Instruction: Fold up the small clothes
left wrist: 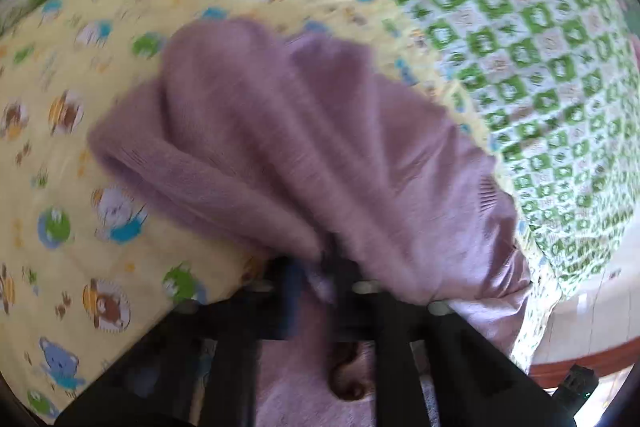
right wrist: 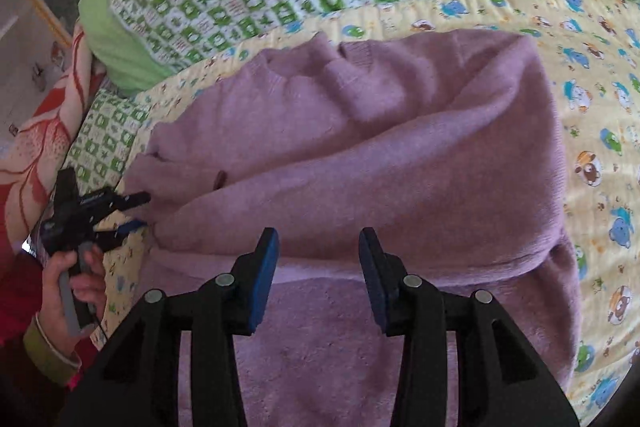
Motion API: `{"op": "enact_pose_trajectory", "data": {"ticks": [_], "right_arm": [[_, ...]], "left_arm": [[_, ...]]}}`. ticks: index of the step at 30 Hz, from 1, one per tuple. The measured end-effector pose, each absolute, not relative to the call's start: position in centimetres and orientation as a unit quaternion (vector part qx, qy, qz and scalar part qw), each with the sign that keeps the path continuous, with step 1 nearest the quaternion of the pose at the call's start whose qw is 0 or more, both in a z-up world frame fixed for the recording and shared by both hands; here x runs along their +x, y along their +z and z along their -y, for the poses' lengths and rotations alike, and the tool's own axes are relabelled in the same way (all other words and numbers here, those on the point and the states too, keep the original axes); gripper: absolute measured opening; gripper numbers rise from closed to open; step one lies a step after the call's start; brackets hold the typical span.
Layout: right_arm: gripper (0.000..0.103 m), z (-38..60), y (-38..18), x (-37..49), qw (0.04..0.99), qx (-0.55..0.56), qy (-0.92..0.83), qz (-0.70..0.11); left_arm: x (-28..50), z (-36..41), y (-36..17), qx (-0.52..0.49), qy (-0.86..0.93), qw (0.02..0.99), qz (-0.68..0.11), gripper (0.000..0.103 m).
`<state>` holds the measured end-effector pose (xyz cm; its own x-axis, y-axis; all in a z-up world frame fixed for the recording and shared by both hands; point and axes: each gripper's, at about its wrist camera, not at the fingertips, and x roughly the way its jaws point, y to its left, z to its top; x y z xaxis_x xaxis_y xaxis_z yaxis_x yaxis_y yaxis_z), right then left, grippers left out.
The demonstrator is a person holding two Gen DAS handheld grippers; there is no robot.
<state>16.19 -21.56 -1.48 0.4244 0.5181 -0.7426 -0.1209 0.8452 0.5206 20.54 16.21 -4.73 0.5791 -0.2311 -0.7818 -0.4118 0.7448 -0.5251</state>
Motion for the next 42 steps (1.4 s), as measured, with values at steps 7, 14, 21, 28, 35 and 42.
{"op": "enact_pose_trajectory", "data": {"ticks": [7,14,21,28,35,42], "right_arm": [[0.043,21.3,-0.3,15.9,0.818,0.211,0.222,-0.486],[0.043,22.6,0.6,15.5,0.82,0.242,0.214,-0.474],[0.043,25.1,-0.8,13.9,0.822,0.246,0.164,-0.487],[0.043,27.4,-2.9,12.8,0.815,0.254,0.128,-0.504],[0.043,25.9,-3.1,13.6,0.82,0.219,0.15,-0.507],[0.062,24.7,-4.8,17.3,0.811,0.145,0.151,-0.546]], "left_arm": [[20.2,-11.3,4.2,-0.349,-0.044,0.863,-0.362,0.004],[21.3,-1.6,9.9,-0.374,-0.186,0.856,-0.304,0.004],[23.0,6.7,1.4,-0.343,-0.21,0.813,-0.42,0.004],[20.5,5.9,-4.9,-0.3,-0.18,0.793,-0.498,0.024],[16.2,-0.6,-2.3,-0.18,-0.116,0.843,-0.494,0.055],[17.7,-3.3,-4.7,0.034,-0.002,0.855,-0.518,0.057]]}}
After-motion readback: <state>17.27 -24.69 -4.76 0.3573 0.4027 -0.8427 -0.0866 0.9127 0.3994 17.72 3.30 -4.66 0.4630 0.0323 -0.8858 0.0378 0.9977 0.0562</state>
